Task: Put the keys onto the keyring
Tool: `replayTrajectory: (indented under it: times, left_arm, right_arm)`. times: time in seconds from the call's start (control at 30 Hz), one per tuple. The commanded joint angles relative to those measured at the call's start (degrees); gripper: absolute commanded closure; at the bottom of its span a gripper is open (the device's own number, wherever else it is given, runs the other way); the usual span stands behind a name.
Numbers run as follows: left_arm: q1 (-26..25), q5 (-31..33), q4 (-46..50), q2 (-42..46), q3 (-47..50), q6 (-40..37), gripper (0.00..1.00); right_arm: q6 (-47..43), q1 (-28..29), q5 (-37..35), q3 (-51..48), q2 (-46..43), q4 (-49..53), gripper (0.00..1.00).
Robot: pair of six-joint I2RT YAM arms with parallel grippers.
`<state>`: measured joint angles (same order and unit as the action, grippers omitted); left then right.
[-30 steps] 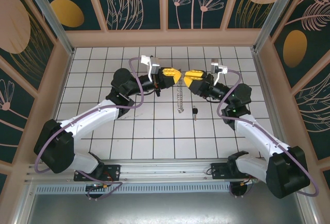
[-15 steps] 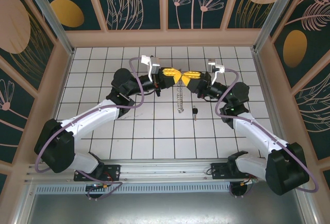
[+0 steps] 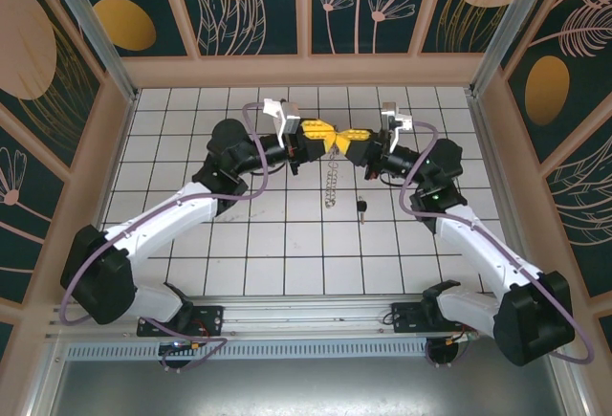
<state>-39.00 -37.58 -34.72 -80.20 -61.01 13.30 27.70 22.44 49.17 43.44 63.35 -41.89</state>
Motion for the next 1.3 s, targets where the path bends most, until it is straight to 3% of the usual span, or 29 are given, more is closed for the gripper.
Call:
replayTrajectory:
  times: [0.0, 0.17, 0.57, 1.0, 1.27]
  left_arm:
    - [0.3, -0.4, 14.0, 2.5, -5.6, -9.8, 0.74]
    - [2.0, -4.0, 20.8, 1.6, -8.9, -12.1, 0.66]
    - [4.6, -14.2, 23.5, -2.4, -11.9, -11.7, 0.61]
    - [4.9, -20.2, 12.7, -4.3, -10.2, -3.8, 0.60]
    - [4.9, -22.8, 9.5, -6.0, -10.3, -0.7, 0.65]
  right_arm:
    - [-7.5, -1.1, 1.7, 4.2, -1.5, 8.0, 1.00]
    - [-10.4, -2.2, 2.7, 6.5, -1.3, 12.6, 1.00]
    - [-11.2, -3.3, 6.6, 8.4, -1.8, 14.7, 1.00]
    - [-10.2, -3.3, 8.7, 8.2, -2.4, 13.8, 1.00]
    - [-9.4, -3.3, 8.8, 8.2, -2.7, 12.8, 1.00]
